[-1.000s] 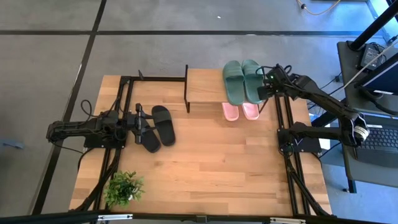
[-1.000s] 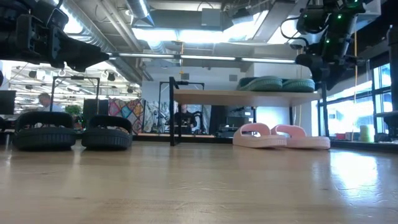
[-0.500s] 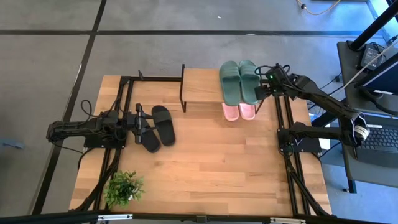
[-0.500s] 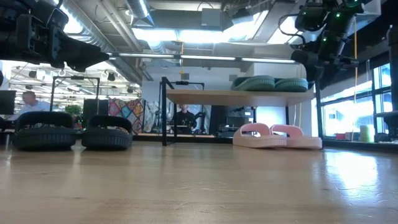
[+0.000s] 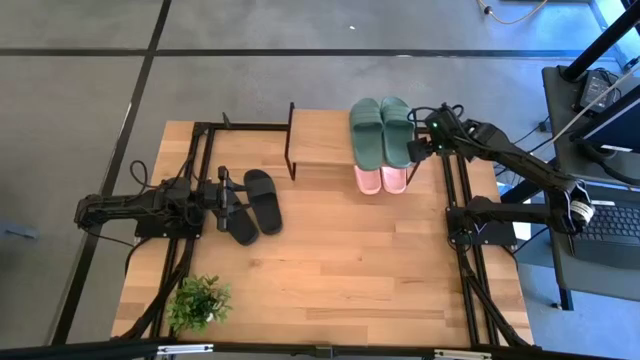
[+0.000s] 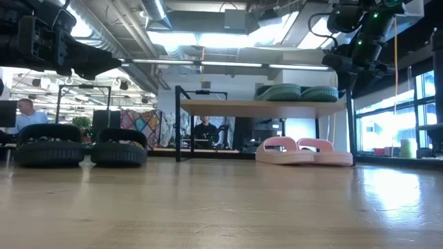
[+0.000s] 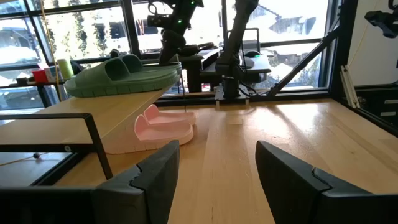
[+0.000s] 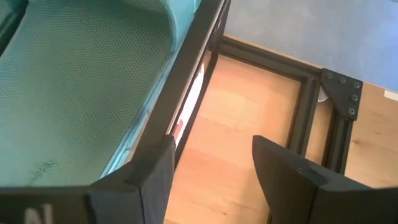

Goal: Pick and place slides into the shelf
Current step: Adjust the shelf, then put the right black slide under the shelf

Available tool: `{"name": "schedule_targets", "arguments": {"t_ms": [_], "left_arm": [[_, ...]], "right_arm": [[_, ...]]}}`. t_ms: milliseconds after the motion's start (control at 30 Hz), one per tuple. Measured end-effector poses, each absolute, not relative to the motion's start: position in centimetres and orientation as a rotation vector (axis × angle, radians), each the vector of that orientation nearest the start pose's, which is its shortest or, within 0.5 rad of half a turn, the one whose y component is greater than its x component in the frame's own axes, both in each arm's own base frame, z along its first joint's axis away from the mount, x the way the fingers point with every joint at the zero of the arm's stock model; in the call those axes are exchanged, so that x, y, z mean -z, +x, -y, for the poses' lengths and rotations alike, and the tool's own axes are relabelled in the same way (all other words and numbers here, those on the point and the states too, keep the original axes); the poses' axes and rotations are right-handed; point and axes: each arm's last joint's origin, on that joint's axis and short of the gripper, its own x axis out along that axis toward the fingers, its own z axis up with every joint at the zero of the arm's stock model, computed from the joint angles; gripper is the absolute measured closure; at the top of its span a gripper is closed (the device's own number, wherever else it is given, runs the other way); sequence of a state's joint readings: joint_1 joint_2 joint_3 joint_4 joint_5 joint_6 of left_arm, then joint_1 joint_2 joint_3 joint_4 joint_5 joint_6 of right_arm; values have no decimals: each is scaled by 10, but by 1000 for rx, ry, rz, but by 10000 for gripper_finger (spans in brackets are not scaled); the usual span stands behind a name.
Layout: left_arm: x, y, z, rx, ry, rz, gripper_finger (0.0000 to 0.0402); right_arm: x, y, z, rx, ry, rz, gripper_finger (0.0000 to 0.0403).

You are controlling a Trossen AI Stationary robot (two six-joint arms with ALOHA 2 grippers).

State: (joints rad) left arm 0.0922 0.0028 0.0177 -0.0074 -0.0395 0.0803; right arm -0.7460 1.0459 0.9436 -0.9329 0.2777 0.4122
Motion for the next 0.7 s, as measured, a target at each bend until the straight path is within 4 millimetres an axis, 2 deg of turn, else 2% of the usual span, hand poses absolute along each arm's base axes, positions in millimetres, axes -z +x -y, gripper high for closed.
{"name": "schedule_targets", "arguments": {"t_ms": [233, 467, 567, 700], "left_arm": [[-169, 96, -10, -132, 80, 2, 198], [-169, 96, -10, -132, 79, 3, 198], [-169, 96, -10, -132, 79, 3, 198], [-169, 96, -10, -132, 79, 6, 198]], "right_arm": [[-297, 120, 122, 1141, 580, -821, 188], [-347, 91, 97, 1207, 518, -673, 188], [-362, 81, 82, 1141, 480, -596, 188], [-362, 72, 63, 991, 452, -547, 188]]}}
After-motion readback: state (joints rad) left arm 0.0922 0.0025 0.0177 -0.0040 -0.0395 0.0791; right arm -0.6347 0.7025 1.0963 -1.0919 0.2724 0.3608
